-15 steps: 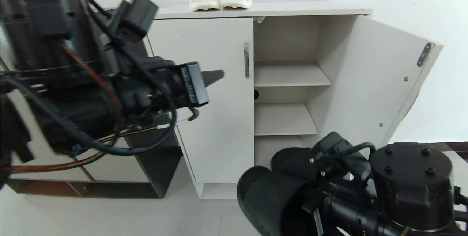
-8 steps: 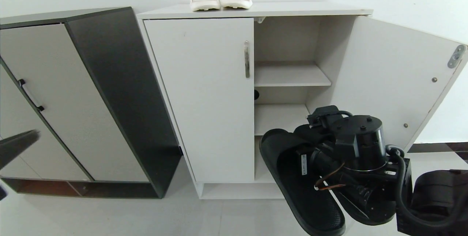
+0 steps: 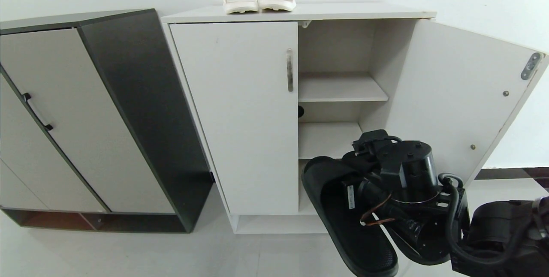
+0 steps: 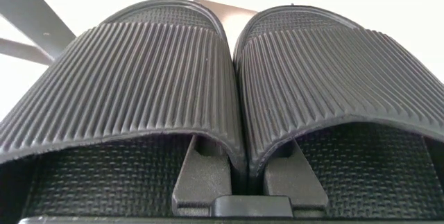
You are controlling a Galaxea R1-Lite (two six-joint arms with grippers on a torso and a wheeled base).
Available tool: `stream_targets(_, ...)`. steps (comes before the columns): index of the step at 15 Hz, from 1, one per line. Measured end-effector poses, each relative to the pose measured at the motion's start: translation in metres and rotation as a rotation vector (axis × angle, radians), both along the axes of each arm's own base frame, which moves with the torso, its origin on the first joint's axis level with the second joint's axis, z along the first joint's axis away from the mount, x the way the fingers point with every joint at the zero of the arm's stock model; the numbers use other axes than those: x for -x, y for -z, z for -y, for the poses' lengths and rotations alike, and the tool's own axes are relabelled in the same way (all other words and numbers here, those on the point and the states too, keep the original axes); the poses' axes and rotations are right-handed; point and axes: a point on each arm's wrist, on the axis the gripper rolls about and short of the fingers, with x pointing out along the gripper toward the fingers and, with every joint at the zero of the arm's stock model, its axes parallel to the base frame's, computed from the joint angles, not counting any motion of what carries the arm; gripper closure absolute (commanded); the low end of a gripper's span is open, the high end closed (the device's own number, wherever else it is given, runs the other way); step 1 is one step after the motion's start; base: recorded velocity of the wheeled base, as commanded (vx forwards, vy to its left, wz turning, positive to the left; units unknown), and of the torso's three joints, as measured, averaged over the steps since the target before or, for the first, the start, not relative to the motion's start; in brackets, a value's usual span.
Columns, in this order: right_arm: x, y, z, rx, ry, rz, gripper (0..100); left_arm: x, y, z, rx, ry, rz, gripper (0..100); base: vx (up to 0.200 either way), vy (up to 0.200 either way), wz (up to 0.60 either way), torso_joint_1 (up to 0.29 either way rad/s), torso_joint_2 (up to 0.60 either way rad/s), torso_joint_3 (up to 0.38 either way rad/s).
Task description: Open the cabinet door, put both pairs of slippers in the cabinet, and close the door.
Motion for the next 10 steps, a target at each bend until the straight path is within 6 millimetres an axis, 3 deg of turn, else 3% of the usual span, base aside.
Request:
stream_targets(3, 0.001, 0.001, -0.001, 0.001, -0.005, -0.001, 100, 0.001, 0.016, 0.009, -0.021, 0.432, 0.033, 100, 0.0, 0.0, 0.0, 0.0, 0.0, 0.0)
stream_targets(4, 0.002, 0.001, -0.002, 0.001, -0.01, -0.001, 100, 0.002, 0.022, 0.01, -0.031, 0.489, 0.004, 100, 0.0, 0.0, 0.0, 0.0, 0.0, 0.0)
stream_targets(10, 0.009, -0.005, -0.013, -0.035, -0.042, 0.009, 100, 0.003, 0.023, 0.01, -0.002, 0.507, 0.053, 100, 0.0, 0.0, 0.0, 0.0, 0.0, 0.0)
